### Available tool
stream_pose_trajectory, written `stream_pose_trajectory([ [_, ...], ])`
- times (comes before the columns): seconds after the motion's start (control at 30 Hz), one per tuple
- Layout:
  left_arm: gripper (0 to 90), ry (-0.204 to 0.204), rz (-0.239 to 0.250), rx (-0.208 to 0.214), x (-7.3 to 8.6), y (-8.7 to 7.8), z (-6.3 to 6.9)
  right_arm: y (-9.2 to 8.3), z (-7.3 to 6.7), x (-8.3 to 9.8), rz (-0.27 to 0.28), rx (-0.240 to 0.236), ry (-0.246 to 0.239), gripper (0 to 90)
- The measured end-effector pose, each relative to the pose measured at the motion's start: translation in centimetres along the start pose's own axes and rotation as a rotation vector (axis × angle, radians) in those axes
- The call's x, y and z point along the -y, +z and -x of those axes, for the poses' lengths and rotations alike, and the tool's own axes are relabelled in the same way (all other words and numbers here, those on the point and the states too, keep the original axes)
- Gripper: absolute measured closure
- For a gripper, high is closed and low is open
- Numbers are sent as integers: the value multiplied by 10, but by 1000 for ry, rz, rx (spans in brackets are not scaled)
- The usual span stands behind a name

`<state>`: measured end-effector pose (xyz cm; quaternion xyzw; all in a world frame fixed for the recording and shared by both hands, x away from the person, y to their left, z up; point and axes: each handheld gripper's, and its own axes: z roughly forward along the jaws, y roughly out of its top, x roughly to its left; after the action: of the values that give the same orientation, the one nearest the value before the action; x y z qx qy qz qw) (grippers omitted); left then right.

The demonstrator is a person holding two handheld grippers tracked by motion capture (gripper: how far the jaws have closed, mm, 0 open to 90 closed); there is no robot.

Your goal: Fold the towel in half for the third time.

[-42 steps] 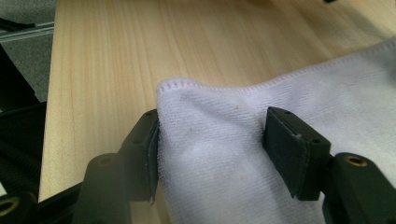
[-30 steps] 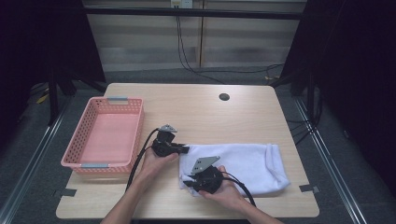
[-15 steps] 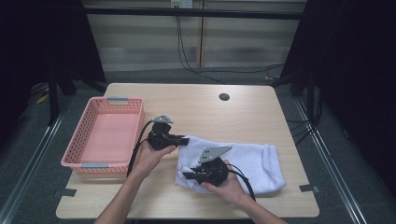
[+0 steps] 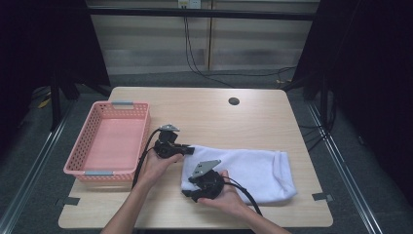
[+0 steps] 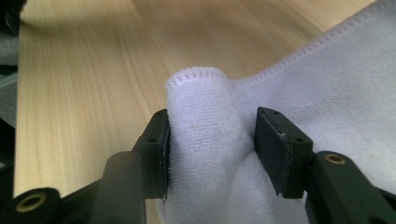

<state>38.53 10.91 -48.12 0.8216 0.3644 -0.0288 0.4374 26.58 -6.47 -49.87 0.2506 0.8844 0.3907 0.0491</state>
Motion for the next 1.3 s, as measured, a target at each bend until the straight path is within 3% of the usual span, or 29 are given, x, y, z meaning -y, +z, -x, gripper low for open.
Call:
stream_pose_trajectory([
  [0.13, 769, -6, -1, -3, 1, 2, -1, 3, -10, 1, -20, 92, -119, 538],
  [0.23, 769, -8, -4, -5, 2, 2, -3, 1, -6, 3, -3, 107, -108, 690],
  [0.37, 770, -8, -4, 5, 1, 1, -2, 0, -4, 3, 6, 120, -56, 785],
  [0.5, 774, -17, 5, 10, -2, -4, 1, -6, 5, 3, 55, 46, 47, 799],
  [0.53, 776, -17, 12, 13, -3, -7, 2, -9, 4, 1, 65, 37, 51, 800],
  [0.6, 778, -28, 33, 14, -6, -14, 3, -16, 2, -6, 89, 35, 34, 800],
  [0.67, 780, -23, 56, 17, -11, -24, 6, -26, 1, -15, 124, 11, 49, 800],
  [0.77, 782, -26, 61, 2, -17, -39, 10, -38, -1, -26, 170, -13, 39, 800],
  [0.83, 783, -19, 73, -8, -22, -51, 16, -42, -4, -32, 205, -40, 56, 800],
  [0.93, 783, -4, 74, -26, -31, -72, 22, -48, -10, -45, 243, -55, 39, 800],
  [1.13, 783, 35, 108, -69, -47, -117, 31, -64, -21, -86, 347, -128, 18, 801],
  [1.23, 782, 41, 118, -77, -51, -122, 32, -66, -26, -94, 386, -136, 20, 800],
  [1.3, 782, 53, 107, -94, -49, -113, 33, -67, -23, -90, 379, -130, 28, 800],
])
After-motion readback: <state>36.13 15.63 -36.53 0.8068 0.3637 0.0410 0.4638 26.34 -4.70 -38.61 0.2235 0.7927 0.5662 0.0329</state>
